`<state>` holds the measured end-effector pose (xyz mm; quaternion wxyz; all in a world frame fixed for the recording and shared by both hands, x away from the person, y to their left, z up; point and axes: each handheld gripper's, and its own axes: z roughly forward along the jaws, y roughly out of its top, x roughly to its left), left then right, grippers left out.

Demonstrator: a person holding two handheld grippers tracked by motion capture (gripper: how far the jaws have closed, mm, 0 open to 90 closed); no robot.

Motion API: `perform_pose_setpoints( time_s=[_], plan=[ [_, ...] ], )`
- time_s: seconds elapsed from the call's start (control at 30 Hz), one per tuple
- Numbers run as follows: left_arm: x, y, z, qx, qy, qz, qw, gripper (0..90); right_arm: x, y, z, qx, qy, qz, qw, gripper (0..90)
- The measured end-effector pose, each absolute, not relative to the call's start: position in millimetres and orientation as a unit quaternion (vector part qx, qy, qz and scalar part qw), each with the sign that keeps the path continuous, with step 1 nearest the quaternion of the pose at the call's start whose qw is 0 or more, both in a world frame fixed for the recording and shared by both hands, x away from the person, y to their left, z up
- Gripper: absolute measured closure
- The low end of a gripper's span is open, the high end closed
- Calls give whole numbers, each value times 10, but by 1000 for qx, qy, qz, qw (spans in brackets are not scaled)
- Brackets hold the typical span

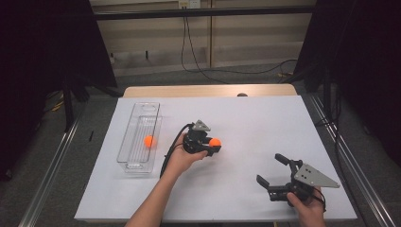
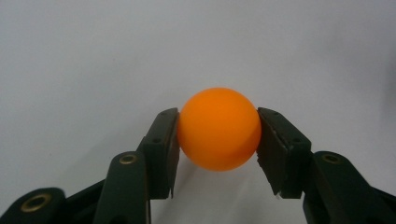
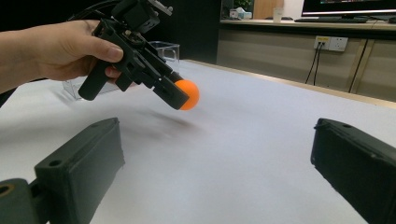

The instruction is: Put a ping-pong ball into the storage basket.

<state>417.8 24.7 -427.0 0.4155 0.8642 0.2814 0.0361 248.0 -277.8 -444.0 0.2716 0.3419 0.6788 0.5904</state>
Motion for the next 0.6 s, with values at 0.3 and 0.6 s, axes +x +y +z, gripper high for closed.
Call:
perform_pose_setpoints(
  time_s=[0.3,0.6],
  plan=[
    [4162,328,-4277,866,287,27,408,510,2479,-2777,-4442,342,680,589,272,19],
    [4152,401,-4258,865,289,26,408,510,2482,-2765,-4443,342,679,590,272,19]
  ],
)
